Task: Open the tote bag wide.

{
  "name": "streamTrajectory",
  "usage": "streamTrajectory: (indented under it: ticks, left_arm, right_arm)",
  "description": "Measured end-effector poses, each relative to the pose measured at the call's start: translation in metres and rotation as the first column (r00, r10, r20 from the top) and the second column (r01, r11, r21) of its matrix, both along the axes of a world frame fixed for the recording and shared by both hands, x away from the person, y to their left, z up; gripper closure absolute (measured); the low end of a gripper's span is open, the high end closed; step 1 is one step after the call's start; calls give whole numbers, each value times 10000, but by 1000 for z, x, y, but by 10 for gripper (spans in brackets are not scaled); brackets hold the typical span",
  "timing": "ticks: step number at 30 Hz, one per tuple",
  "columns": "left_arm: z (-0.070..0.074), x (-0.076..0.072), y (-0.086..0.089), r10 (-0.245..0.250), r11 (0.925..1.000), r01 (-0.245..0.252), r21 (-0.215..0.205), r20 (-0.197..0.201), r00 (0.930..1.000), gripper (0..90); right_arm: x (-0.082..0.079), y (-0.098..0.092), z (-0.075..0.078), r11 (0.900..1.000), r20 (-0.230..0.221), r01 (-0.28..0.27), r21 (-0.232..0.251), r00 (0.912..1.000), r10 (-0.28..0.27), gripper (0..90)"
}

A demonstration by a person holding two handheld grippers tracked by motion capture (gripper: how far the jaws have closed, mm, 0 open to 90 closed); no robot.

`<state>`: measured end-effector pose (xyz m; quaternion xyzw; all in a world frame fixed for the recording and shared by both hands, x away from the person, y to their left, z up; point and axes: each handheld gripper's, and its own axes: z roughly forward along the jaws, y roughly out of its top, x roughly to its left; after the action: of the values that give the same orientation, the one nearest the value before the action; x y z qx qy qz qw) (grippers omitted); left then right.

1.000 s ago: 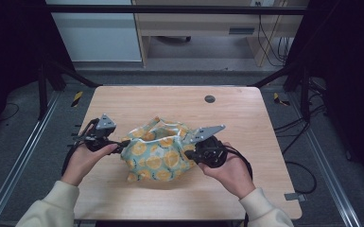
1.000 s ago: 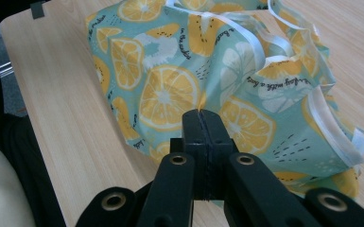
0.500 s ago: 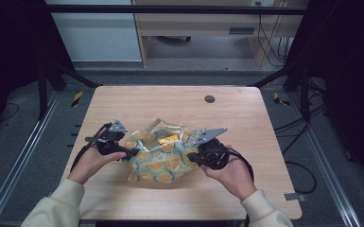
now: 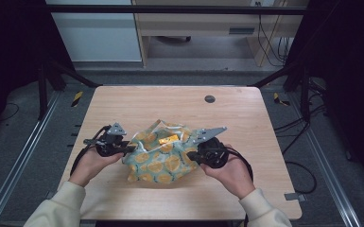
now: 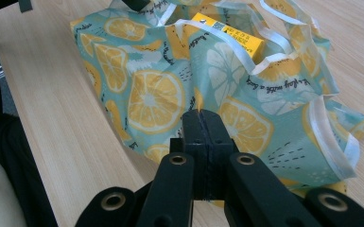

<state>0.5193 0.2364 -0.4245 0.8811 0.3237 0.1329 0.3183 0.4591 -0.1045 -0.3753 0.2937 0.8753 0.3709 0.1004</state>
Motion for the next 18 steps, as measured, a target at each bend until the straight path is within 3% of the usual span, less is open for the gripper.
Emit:
streamTrajectory:
  ticks: [4, 8, 13, 14, 15, 16, 18]
  left_arm:
    - [4, -2, 1, -202, 9998, 202, -31, -4, 9998, 851]
    - [12, -7, -1, -388, 9992, 387, 31, 140, 9992, 888]
    - [38, -23, -5, -733, 9971, 748, -170, 754, 9945, 890]
    - [38, -23, -5, -733, 9971, 748, -170, 754, 9945, 890]
    - [50, -33, -7, -938, 9948, 976, -308, 1054, 9900, 890]
    - [50, -33, -7, -938, 9948, 976, -308, 1054, 9900, 890]
    - [63, -48, -9, -1150, 9904, 1247, -603, 1445, 9828, 890]
  right_arm:
    - [0, -2, 1, 10000, -11, 53, 21, 10000, -53, 900]
    - [-1, -4, 3, 9999, 111, 97, 29, 9999, -97, 900]
    - [-5, -11, 9, 9996, 311, 271, -14, 9992, -270, 900]
    - [-5, -11, 9, 9996, 311, 271, -14, 9992, -270, 900]
    - [-8, -15, 11, 9994, 386, 342, 8, 9987, -342, 900]
    - [-8, -15, 11, 9994, 386, 342, 8, 9987, -342, 900]
    - [-14, -20, 13, 9988, 599, 465, -117, 9972, -458, 900]
